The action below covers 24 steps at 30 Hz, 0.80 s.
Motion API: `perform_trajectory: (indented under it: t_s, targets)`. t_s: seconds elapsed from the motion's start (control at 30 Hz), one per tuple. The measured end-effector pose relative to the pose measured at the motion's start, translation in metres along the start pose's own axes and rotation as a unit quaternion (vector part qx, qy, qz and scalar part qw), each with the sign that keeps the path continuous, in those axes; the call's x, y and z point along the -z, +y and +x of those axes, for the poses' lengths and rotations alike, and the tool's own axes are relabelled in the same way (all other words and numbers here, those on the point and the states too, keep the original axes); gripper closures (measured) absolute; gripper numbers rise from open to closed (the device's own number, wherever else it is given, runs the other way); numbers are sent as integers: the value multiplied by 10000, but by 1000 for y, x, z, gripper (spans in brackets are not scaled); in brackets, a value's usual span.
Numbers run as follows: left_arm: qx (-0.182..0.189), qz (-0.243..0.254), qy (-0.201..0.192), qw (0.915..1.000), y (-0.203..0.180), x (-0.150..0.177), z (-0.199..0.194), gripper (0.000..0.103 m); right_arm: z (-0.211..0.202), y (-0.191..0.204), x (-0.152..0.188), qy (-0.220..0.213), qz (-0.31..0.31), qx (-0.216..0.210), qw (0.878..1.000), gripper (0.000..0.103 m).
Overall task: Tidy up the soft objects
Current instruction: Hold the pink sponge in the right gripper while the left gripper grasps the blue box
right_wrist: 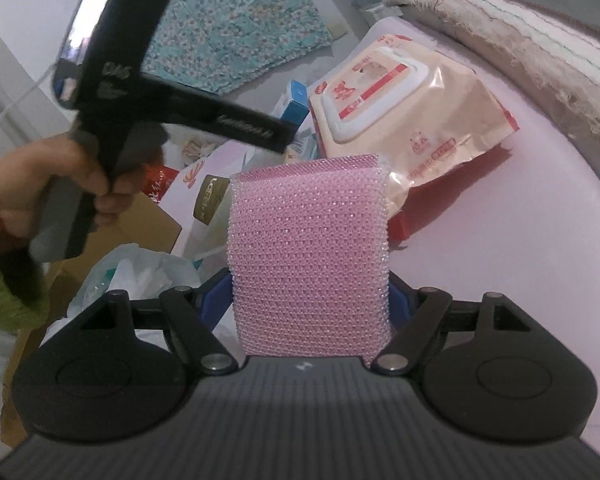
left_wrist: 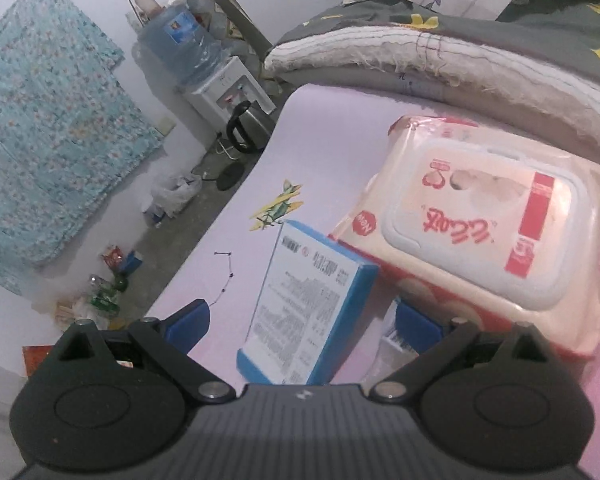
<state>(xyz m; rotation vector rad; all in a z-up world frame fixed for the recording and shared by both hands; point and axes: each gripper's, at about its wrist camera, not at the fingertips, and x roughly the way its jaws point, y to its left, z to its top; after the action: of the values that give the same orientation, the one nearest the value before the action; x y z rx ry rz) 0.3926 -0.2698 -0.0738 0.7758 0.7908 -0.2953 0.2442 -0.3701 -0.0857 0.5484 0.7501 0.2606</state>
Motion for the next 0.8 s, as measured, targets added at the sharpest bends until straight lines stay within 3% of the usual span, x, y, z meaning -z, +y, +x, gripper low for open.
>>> perform_trajectory:
  t_s: [0.17,0.33,0.4,0.7,0.8]
  targets:
    - [60,-158,139,9998,0,-3,17,13,-1,-3,3,-46,54,-115,9999,27]
    - [217,-536,435,9974,5,-2,29,48,-1,-4,3,-69,88,-164,9998,27]
    - [245,-796,494,9953,12,-1,29,52,-2,-4,3,-82,115,-177,9997,27]
    - [93,-1237,160,9921,40,-2,-3,82,-11,-6,3,-269,337,-310,9986,29]
    - [177,-1555,-15,9877,55,-2,-20,83,-18,-4,2,-368,379,-349,9980,29]
